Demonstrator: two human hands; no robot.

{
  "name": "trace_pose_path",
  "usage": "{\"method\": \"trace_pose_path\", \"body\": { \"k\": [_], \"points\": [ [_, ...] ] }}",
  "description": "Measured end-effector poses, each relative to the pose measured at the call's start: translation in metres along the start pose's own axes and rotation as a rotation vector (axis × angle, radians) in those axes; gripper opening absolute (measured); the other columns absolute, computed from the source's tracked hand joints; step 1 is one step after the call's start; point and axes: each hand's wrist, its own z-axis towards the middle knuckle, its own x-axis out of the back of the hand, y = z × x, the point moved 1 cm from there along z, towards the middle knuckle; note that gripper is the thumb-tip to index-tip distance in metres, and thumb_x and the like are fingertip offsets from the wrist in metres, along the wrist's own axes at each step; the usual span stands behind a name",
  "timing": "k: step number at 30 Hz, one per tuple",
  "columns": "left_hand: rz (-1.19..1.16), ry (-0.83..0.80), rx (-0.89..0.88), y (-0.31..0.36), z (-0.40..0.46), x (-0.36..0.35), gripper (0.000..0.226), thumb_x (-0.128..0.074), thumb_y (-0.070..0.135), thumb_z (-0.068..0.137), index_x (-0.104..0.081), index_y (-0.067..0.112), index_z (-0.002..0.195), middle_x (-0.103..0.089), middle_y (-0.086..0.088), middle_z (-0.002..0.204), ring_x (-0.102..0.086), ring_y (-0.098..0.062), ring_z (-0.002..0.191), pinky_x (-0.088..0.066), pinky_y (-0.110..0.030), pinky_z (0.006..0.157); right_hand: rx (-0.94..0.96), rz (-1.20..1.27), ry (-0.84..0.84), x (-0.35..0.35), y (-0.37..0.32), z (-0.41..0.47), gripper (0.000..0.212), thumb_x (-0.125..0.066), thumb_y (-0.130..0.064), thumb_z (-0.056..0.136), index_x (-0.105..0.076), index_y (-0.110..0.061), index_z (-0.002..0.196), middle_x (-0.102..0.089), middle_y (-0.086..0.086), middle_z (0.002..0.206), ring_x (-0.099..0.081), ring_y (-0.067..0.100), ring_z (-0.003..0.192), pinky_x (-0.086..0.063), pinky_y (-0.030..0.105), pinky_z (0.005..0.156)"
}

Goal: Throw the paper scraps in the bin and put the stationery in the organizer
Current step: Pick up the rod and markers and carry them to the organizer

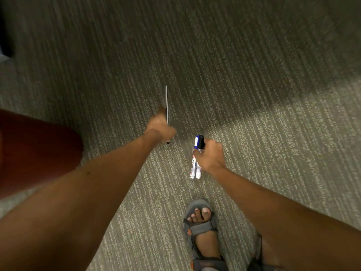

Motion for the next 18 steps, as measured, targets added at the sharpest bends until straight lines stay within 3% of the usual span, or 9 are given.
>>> {"method": "trace_pose_path", "body": {
  "k": [3, 6, 10, 13, 15, 18],
  "points": [
    [-0.199, -0.041, -0.031, 0.023, -0.020, 0.017, 0.027, -0.054, 0.001, 0.085, -0.051, 0.009, 0.111, -0.063, -0.015, 0.107, -0.068, -0.035, 0.091, -0.061, -0.046, 0.077, 0.032, 0.033, 0.029, 0.045, -0.014, -0.007, 0.013, -0.069, -0.015, 0.088, -0.067, -0.011, 0.100, -0.067, 0.009, 0.090, -0.064, 0.021, 0.077, -0.051, 0.028, 0.067],
    [-0.363, 0.021, -0.092, 0.055, -0.046, 0.037, 0.004, -0.050, 0.014, 0.098, -0.051, 0.011, 0.101, -0.061, -0.011, 0.099, -0.072, -0.029, 0.076, -0.063, -0.042, 0.063, 0.075, 0.110, 0.018, 0.093, -0.033, -0.016, 0.012, -0.066, -0.016, 0.090, -0.065, -0.011, 0.101, -0.071, 0.009, 0.095, -0.068, 0.022, 0.084, -0.055, 0.033, 0.074],
    [-0.500, 0.072, -0.155, 0.108, -0.087, 0.072, 0.010, -0.047, 0.016, 0.100, -0.052, 0.008, 0.094, -0.062, -0.019, 0.093, -0.071, -0.033, 0.079, -0.062, -0.048, 0.066, 0.139, 0.208, 0.019, 0.168, -0.067, -0.037, 0.010, -0.066, -0.015, 0.090, -0.065, -0.013, 0.100, -0.073, 0.005, 0.093, -0.071, 0.020, 0.086, -0.057, 0.035, 0.080],
    [-0.553, 0.090, -0.204, 0.154, -0.123, 0.109, 0.012, -0.049, 0.013, 0.099, -0.057, 0.006, 0.093, -0.066, -0.021, 0.092, -0.072, -0.027, 0.076, -0.062, -0.041, 0.069, 0.197, 0.246, 0.077, 0.234, -0.098, -0.057, 0.012, -0.067, -0.016, 0.089, -0.066, -0.015, 0.100, -0.074, 0.004, 0.094, -0.071, 0.019, 0.085, -0.055, 0.028, 0.076],
    [-0.640, 0.079, -0.249, 0.187, -0.151, 0.139, 0.012, -0.049, 0.005, 0.098, -0.056, 0.001, 0.106, -0.064, -0.017, 0.087, -0.071, -0.025, 0.071, -0.062, -0.033, 0.064, 0.231, 0.285, 0.113, 0.281, -0.122, -0.074, 0.013, -0.066, -0.014, 0.089, -0.065, -0.016, 0.102, -0.074, 0.005, 0.097, -0.071, 0.020, 0.088, -0.055, 0.029, 0.078],
    [-0.759, 0.031, -0.308, 0.237, -0.197, 0.185, 0.058, -0.048, -0.010, 0.094, -0.031, 0.016, 0.142, -0.060, -0.020, 0.087, -0.070, -0.027, 0.068, -0.061, -0.029, 0.059, 0.286, 0.384, 0.138, 0.348, -0.156, -0.106, 0.017, -0.063, -0.008, 0.089, -0.059, -0.022, 0.097, -0.074, 0.008, 0.100, -0.072, 0.023, 0.092, -0.055, 0.048, 0.089]
  ]
}}
